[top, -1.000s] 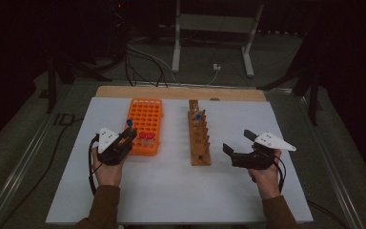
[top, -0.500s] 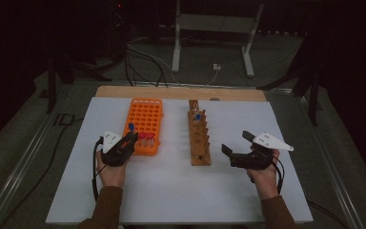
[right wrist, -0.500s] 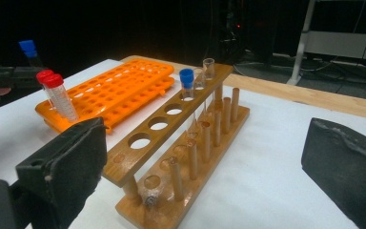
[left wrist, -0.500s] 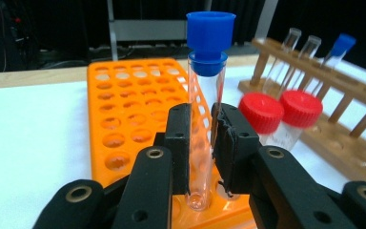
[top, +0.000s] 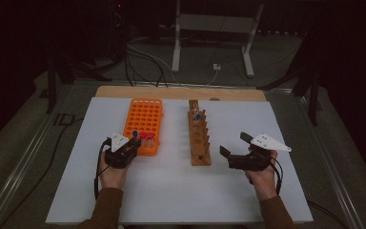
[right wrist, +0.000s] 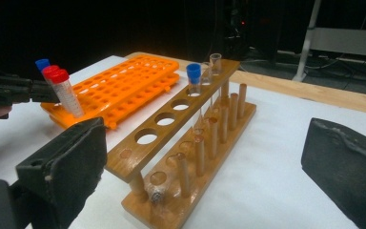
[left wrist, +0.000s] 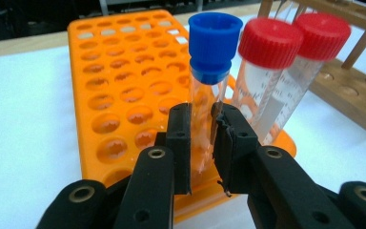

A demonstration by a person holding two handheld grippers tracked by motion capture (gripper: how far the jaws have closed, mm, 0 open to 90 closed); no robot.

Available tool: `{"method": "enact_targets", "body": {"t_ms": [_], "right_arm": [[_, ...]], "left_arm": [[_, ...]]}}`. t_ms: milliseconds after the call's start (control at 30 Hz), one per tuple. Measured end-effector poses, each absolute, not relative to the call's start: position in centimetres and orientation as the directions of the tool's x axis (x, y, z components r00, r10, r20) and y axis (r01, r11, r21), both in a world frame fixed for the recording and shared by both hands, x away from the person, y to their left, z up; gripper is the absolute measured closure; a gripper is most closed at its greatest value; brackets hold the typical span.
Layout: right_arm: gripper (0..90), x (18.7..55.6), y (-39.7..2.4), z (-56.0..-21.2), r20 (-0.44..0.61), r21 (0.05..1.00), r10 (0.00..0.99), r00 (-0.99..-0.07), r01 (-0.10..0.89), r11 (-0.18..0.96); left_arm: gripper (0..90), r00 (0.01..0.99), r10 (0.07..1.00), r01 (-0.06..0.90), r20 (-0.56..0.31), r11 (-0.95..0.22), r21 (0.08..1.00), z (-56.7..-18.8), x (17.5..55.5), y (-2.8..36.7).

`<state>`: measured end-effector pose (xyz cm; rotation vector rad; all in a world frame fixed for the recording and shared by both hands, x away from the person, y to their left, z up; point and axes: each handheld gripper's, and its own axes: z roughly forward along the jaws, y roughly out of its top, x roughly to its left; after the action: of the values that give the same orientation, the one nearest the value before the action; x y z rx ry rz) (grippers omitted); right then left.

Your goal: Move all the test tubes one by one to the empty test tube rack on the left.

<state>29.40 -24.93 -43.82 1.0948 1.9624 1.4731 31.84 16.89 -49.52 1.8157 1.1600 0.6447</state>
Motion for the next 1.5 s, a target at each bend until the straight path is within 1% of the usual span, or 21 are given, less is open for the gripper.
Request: {"method": "enact_targets", "body": {"t_ms": [100,200,300,367,533,700,900,967,1000,1067,1133,1267,1467,1500], "right_arm": [[2.1,29.4,-24.7,-43.9,0.102,0.937,0.803,-0.587,0.327,0.120],[2.1,29.4,-24.6,-44.0,0.101,0.937,0.801,-0.590,0.328,0.123],[2.1,29.4,-24.6,-44.0,0.103,0.936,0.802,-0.589,0.330,0.121],[2.1,29.4,-24.7,-44.0,0.106,0.936,0.802,-0.588,0.331,0.119],[2.1,29.4,-24.5,-44.1,0.104,0.936,0.799,-0.592,0.330,0.122],[2.1,29.4,-24.2,-44.1,0.107,0.936,0.796,-0.596,0.331,0.122],[2.1,29.5,-23.7,-43.7,0.112,0.937,0.790,-0.603,0.329,0.119],[2.1,29.7,-23.5,-43.3,0.122,0.936,0.785,-0.607,0.334,0.113],[2.0,29.9,-23.4,-43.1,0.130,0.935,0.779,-0.613,0.337,0.110],[2.0,30.2,-23.2,-42.6,0.137,0.932,0.773,-0.620,0.344,0.110],[2.0,30.7,-22.8,-42.2,0.143,0.930,0.768,-0.625,0.351,0.113],[2.1,32.3,-22.2,-41.9,0.154,0.915,0.766,-0.624,0.383,0.127],[2.5,34.5,-21.0,-41.7,0.152,0.904,0.758,-0.634,0.400,0.153],[4.2,34.8,-20.8,-41.7,0.145,0.903,0.757,-0.637,0.398,0.162]], "left_arm": [[77.8,0.434,0.901,0.470,-0.022,-0.205,0.859,-49.8,31.9,16.8],[75.8,0.432,0.901,0.477,-0.043,-0.188,0.859,-49.7,31.9,16.9],[67.7,0.434,0.898,0.483,-0.067,-0.169,0.859,-49.5,31.7,17.3],[62.4,0.455,0.884,0.493,-0.107,-0.150,0.857,-49.4,31.6,17.8],[53.9,0.456,0.880,0.475,-0.131,-0.117,0.872,-48.6,30.6,18.7],[44.9,0.486,0.857,0.444,-0.170,-0.075,0.893,-47.5,29.6,19.2],[25.8,0.485,0.843,0.436,-0.233,-0.003,0.900,-46.1,28.9,19.2],[16.8,0.483,0.844,0.435,-0.233,-0.001,0.901,-45.8,28.8,19.2],[15.3,0.483,0.843,0.432,-0.235,0.004,0.902,-45.7,28.7,19.1],[6.8,0.482,0.844,0.435,-0.235,0.003,0.901,-45.5,28.6,19.0],[1.3,0.485,0.844,0.437,-0.229,-0.007,0.899,-45.3,28.6,18.8],[0.5,0.484,0.851,0.427,-0.204,-0.027,0.904,-45.1,28.5,18.4],[0.5,0.485,0.849,0.420,-0.211,-0.014,0.908,-44.9,28.5,18.5],[0.4,0.484,0.850,0.418,-0.208,-0.016,0.908,-44.9,28.5,18.6]]}}
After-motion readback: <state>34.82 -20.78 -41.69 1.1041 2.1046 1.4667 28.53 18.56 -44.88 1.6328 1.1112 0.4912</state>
